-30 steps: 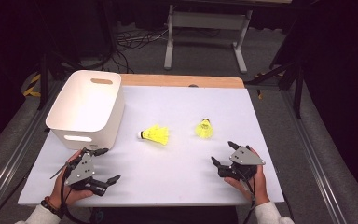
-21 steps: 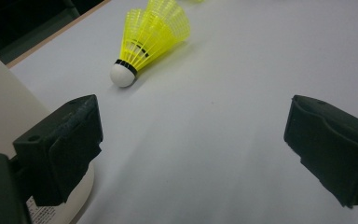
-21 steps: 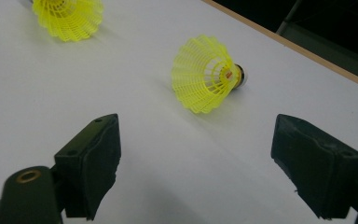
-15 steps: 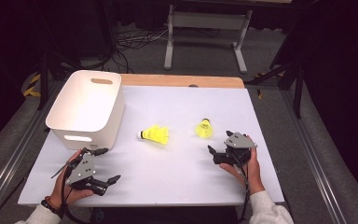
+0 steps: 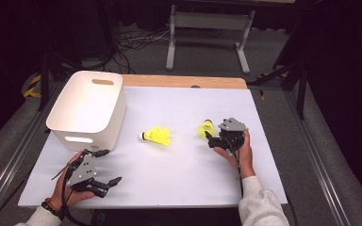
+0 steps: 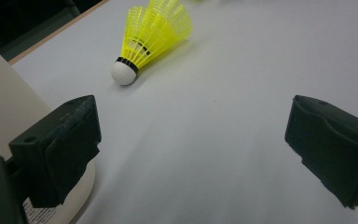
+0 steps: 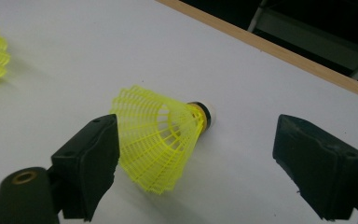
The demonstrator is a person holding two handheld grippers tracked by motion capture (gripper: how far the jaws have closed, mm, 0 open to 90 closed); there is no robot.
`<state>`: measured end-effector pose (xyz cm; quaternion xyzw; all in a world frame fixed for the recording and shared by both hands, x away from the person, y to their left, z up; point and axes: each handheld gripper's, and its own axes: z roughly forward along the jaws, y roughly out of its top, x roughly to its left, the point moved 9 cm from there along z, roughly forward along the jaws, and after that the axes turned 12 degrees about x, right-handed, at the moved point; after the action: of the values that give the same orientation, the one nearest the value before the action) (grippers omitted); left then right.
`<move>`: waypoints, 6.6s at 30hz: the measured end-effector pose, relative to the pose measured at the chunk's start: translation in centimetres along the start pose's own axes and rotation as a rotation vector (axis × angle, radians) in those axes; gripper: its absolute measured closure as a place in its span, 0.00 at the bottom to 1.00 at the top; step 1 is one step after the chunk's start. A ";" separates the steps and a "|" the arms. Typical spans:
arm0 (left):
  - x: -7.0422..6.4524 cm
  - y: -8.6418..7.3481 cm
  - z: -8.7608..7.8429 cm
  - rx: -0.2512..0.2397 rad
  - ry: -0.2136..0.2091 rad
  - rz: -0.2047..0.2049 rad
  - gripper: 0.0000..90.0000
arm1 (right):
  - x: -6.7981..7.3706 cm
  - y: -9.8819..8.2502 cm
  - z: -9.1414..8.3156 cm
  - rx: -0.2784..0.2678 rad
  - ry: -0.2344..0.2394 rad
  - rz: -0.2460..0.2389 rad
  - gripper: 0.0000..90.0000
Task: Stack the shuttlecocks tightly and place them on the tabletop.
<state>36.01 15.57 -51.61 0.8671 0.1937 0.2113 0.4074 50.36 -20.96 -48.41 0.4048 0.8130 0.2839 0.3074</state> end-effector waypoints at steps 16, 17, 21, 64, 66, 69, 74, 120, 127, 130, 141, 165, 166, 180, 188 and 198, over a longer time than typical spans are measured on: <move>0.0 -0.1 0.1 0.007 -0.002 0.005 0.05 | 0.0 0.1 0.9 0.030 0.032 0.012 0.84; 0.0 -0.1 0.1 0.007 -0.002 0.005 0.05 | 0.0 0.1 0.9 0.033 0.032 0.008 0.86; 0.0 0.0 0.1 0.005 -0.002 0.004 0.05 | 0.1 0.1 0.8 0.035 0.020 -0.003 0.94; 0.0 0.0 0.0 0.004 -0.002 0.004 0.05 | -0.1 1.5 -2.2 -0.095 0.073 0.028 1.00; 0.0 0.0 0.0 0.003 -0.003 0.004 0.06 | 0.0 1.5 -2.5 -0.099 0.080 0.027 1.00; 0.0 0.0 0.0 0.004 -0.002 0.005 0.06 | 0.1 1.6 -2.9 -0.107 0.087 0.025 1.00; 0.1 0.0 0.0 0.004 -0.001 0.006 0.06 | 0.3 1.7 -3.6 -0.122 0.106 0.025 1.00; 0.1 -0.1 0.0 0.014 0.002 0.007 0.06 | 9.8 -3.8 -10.3 -0.086 0.438 -0.248 0.99; 0.1 -0.1 0.0 0.016 0.000 0.010 0.06 | 9.3 -4.6 -9.4 -0.057 0.430 -0.239 0.97; 0.0 -0.2 0.1 0.020 -0.002 0.012 0.06 | 9.0 -4.8 -9.3 -0.049 0.423 -0.236 0.95; 0.0 -0.2 0.1 0.021 -0.005 0.019 0.06 | 6.7 -5.3 -8.7 -0.026 0.325 -0.215 0.81; -0.1 -0.2 0.1 0.023 -0.006 0.020 0.06 | 3.8 -6.6 -8.8 0.029 0.254 -0.159 0.64; 0.0 -0.2 0.1 0.022 -0.007 0.022 0.06 | 3.7 -6.6 -9.0 0.026 0.253 -0.154 0.62; 0.0 -0.2 0.1 0.023 -0.005 0.012 0.06 | 5.0 -7.1 -11.4 0.031 0.320 -0.149 0.30; -0.1 -0.1 0.2 0.023 -0.006 0.012 0.06 | 6.8 -7.7 -10.3 0.102 0.367 -0.186 0.16; 0.0 -0.1 0.2 0.019 -0.002 0.014 0.06 | 7.3 -8.2 -9.5 0.131 0.377 -0.207 0.18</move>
<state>36.08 15.47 -51.77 0.8724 0.1890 0.2115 0.3980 35.97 -21.09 -50.00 0.2783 0.9099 0.2681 0.1507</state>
